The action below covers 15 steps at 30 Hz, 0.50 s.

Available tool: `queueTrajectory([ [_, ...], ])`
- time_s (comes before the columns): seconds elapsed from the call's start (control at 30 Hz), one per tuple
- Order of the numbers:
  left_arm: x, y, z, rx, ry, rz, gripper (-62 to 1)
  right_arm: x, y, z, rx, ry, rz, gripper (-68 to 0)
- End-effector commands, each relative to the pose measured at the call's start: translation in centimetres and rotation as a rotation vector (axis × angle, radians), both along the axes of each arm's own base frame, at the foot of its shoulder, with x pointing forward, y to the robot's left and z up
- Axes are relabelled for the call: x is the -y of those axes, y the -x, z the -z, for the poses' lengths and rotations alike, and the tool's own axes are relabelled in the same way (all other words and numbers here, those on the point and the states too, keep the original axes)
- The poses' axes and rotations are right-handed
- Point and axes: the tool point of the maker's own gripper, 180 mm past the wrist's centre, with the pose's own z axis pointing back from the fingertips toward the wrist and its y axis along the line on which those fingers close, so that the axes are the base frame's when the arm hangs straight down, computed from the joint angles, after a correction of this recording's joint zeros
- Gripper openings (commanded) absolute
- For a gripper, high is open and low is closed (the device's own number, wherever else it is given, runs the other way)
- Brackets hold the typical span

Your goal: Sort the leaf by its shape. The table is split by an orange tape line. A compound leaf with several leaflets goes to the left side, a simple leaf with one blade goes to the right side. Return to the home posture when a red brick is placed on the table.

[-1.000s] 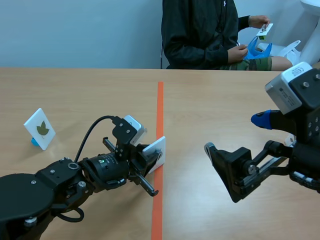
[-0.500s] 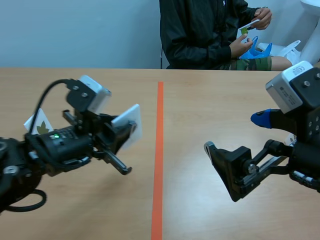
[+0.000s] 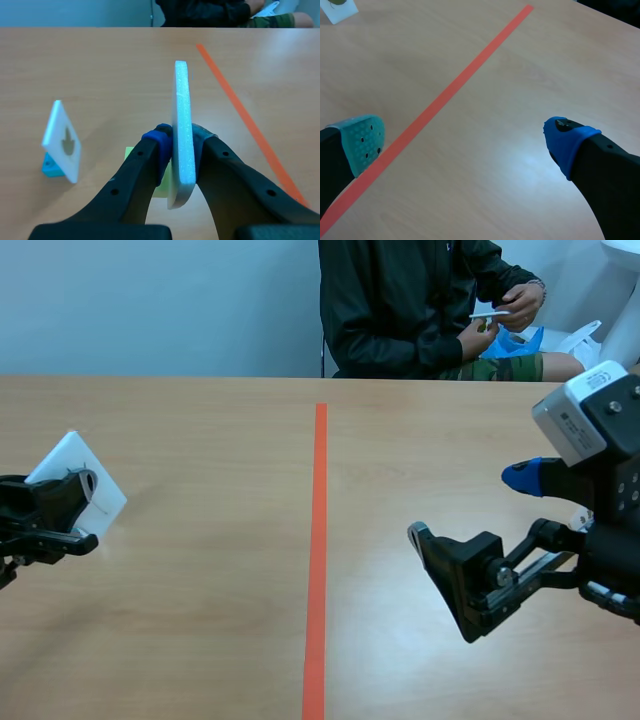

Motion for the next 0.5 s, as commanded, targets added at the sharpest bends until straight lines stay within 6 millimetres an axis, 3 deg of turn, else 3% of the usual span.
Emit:
queueTrajectory([
  [0.0, 0.0, -0.6, -0.7, 0.030, 0.005, -0.015, -56.9, 0.2, -0.6, -0.9, 0.035, -0.011, 0.012, 0.4],
  [0.2, -2.5, -1.2, 0.2, 0.014, -0.017, -0.132, -56.9, 0.2, -0.6, -0.9, 0.035, -0.011, 0.012, 0.4],
  [0.47, -5.7, -2.6, 3.8, -0.044, -0.010, -0.229, -56.9, 0.2, -0.6, -0.9, 0.034, -0.011, 0.012, 0.4],
])
